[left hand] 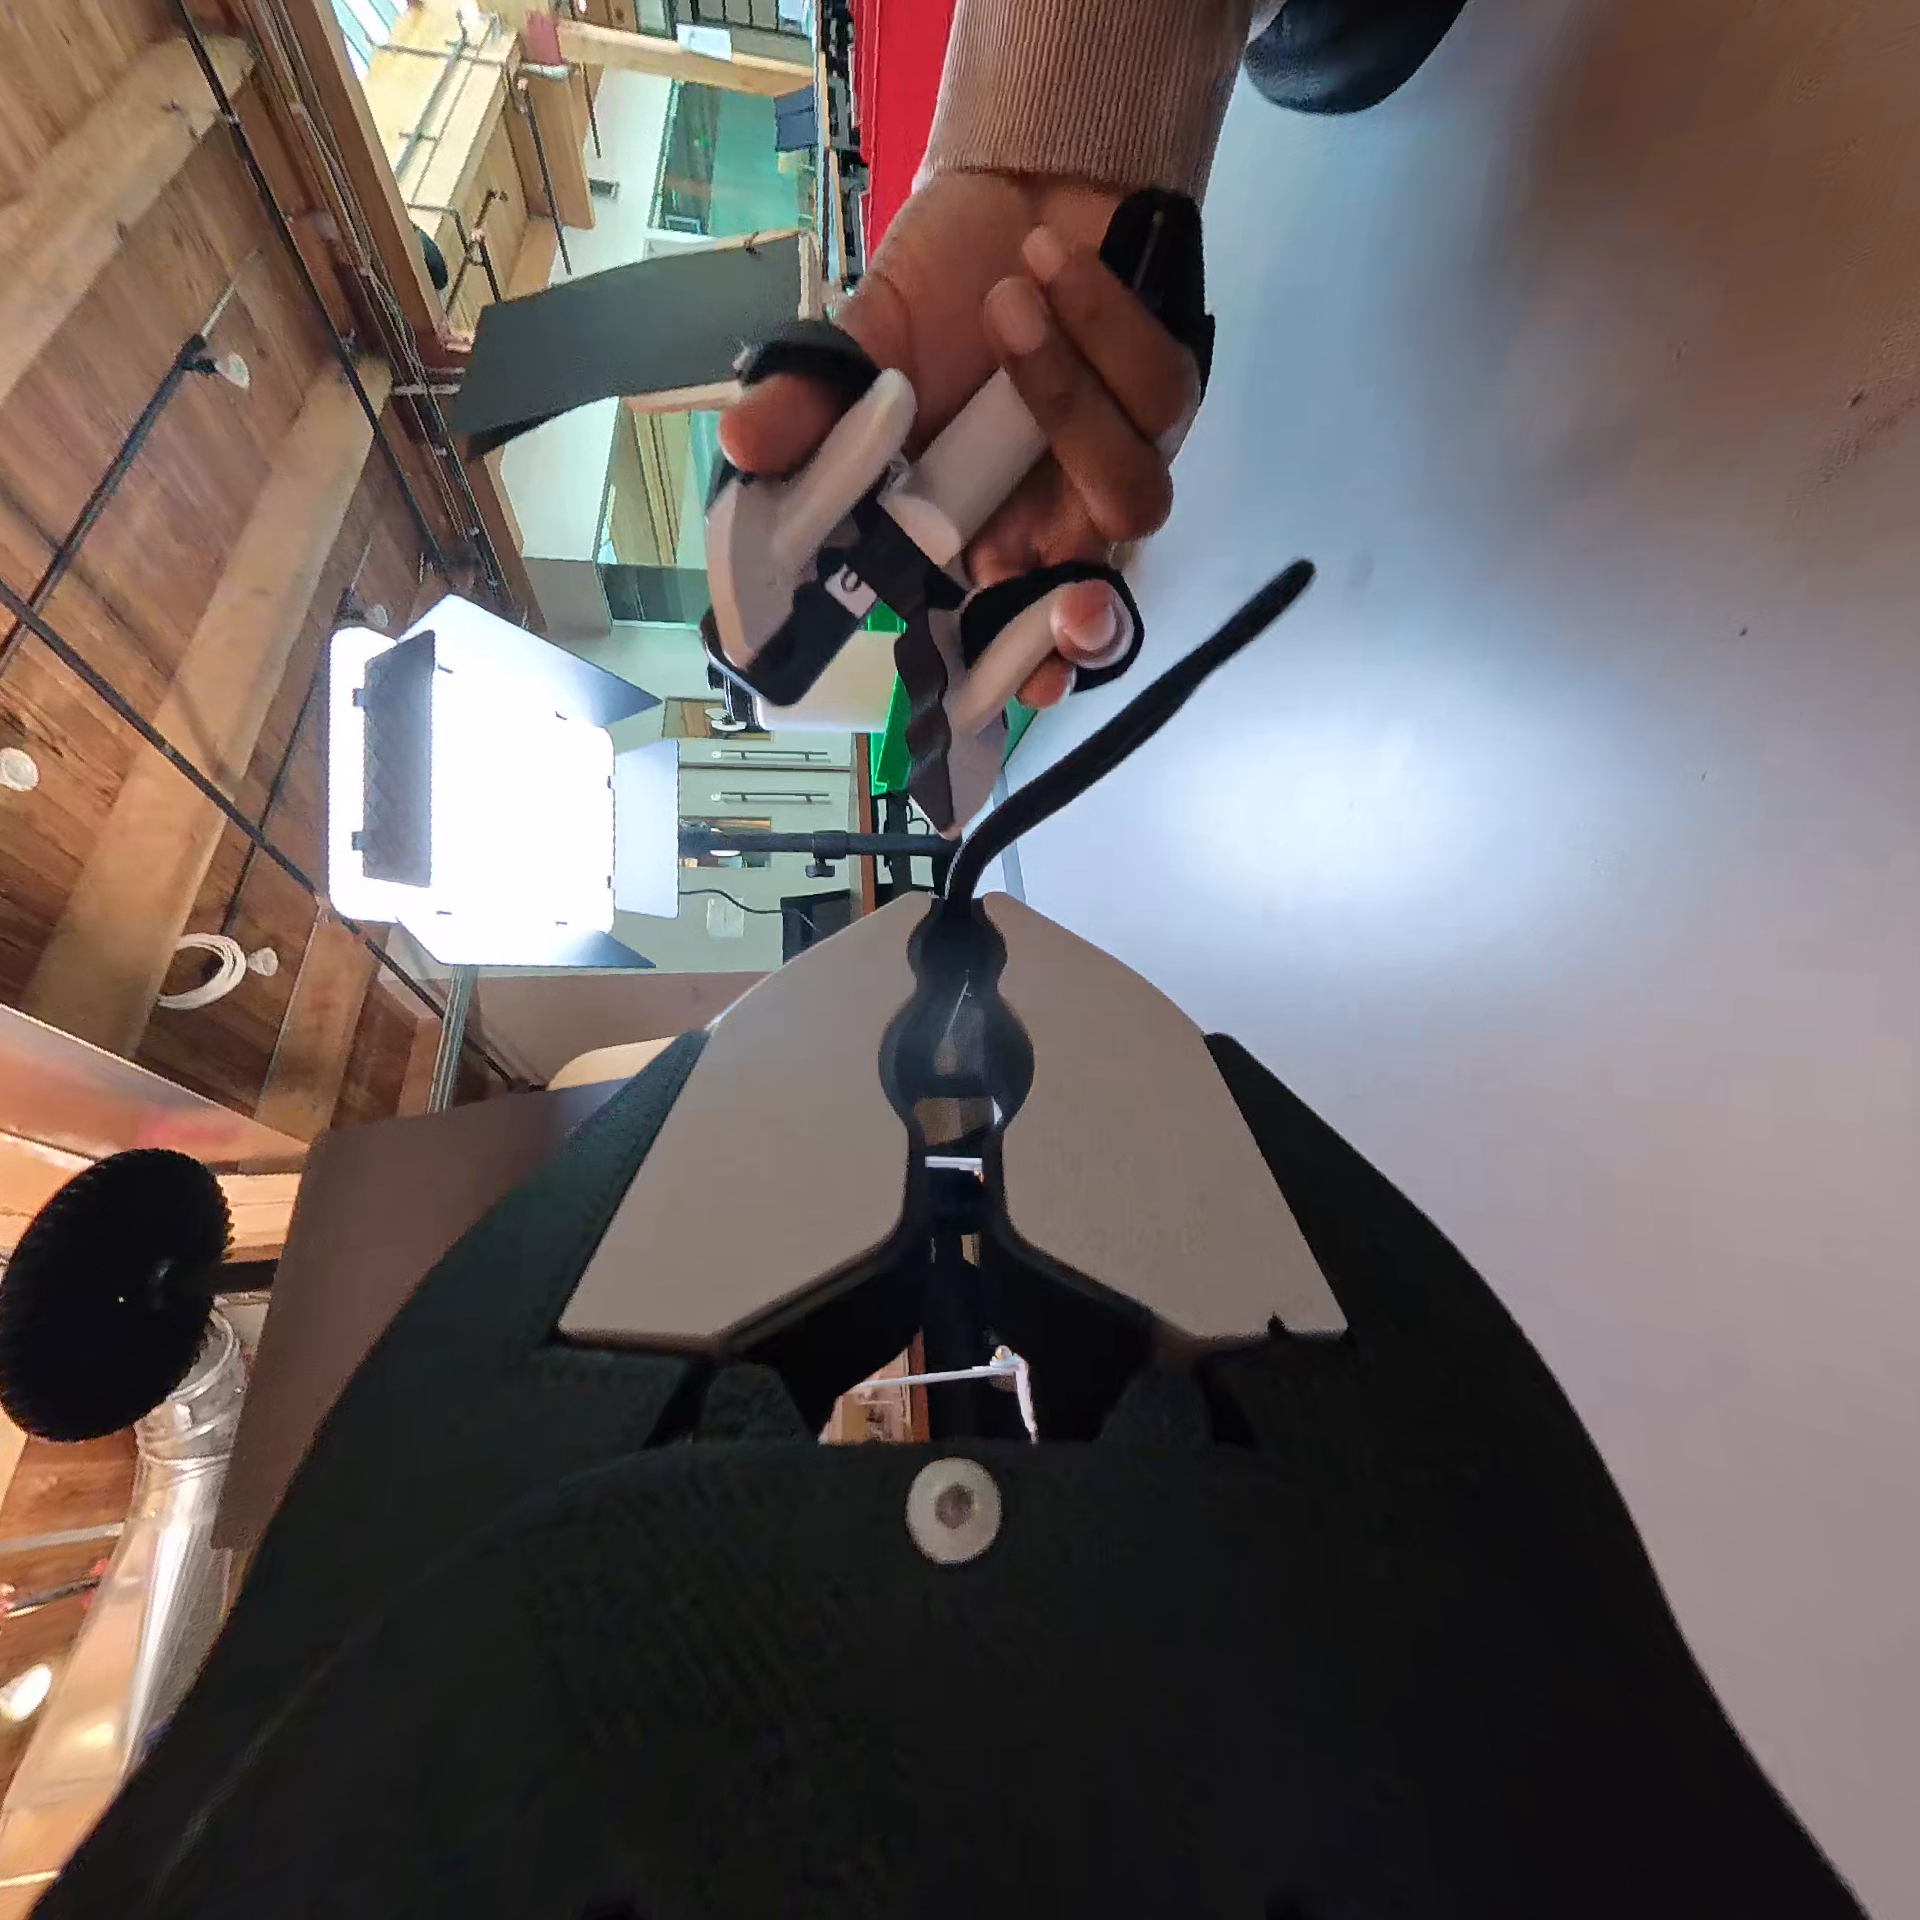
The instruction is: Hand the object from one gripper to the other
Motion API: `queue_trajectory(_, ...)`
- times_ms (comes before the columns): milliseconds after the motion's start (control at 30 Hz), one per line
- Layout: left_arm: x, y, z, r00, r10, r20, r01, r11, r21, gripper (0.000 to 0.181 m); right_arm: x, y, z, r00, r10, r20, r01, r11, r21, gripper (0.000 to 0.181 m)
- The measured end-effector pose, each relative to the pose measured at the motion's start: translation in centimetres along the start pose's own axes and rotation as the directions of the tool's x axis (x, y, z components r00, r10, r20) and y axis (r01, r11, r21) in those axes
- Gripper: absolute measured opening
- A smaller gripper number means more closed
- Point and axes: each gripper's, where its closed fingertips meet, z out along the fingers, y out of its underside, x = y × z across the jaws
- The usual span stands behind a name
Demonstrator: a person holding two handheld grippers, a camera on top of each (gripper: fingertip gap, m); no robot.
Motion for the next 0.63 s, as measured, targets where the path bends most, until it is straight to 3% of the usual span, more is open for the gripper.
queue_trajectory(100, 0.4, -1.0, 0.4, 0.999, 0.033, -0.002, -0.033, 0.999, 0.008, 0.002, 0.1, 2.9, 1.7, 1.0, -0.016, -0.004, 0.016, 0.988, -0.151, 0.05)
queue_trajectory(200, 1.2, -1.3, 0.8, 0.998, 0.053, -0.025, -0.053, 0.999, 0.006, 0.003, 0.2, 4.9, 3.7, 0.997, -0.073, -0.011, 0.069, 0.973, -0.222, 0.028)
queue_trajectory(267, 1.4, -0.6, 1.1, 0.999, 0.036, -0.034, -0.037, 0.999, -0.031, 0.003, 1.5, 6.0, 4.3, 0.985, -0.143, -0.092, 0.111, 0.952, -0.284, 0.016)
queue_trajectory(333, 1.6, 0.5, 1.2, 0.999, -0.002, -0.049, -0.002, 0.997, -0.071, 0.003, 2.2, 5.9, 4.4, 0.965, -0.221, -0.138, 0.176, 0.943, -0.284, 0.004)
queue_trajectory(467, 1.4, 1.7, 1.4, 0.993, -0.107, -0.054, 0.101, 0.989, -0.108, 0.004, 2.7, 4.5, 3.9, 0.946, -0.259, -0.195, 0.211, 0.949, -0.236, 0.003)
queue_trajectory(533, 1.8, 2.6, 1.6, 0.957, -0.271, -0.104, 0.256, 0.957, -0.139, 0.008, 4.2, 3.9, 2.8, 0.874, -0.377, -0.308, 0.289, 0.911, -0.295, 0.003)
queue_trajectory(633, 2.3, 4.0, 1.6, 0.857, -0.491, -0.157, 0.462, 0.867, -0.189, 0.013, 6.1, 3.0, 0.5, 0.675, -0.589, -0.444, 0.402, 0.798, -0.448, 0.003)
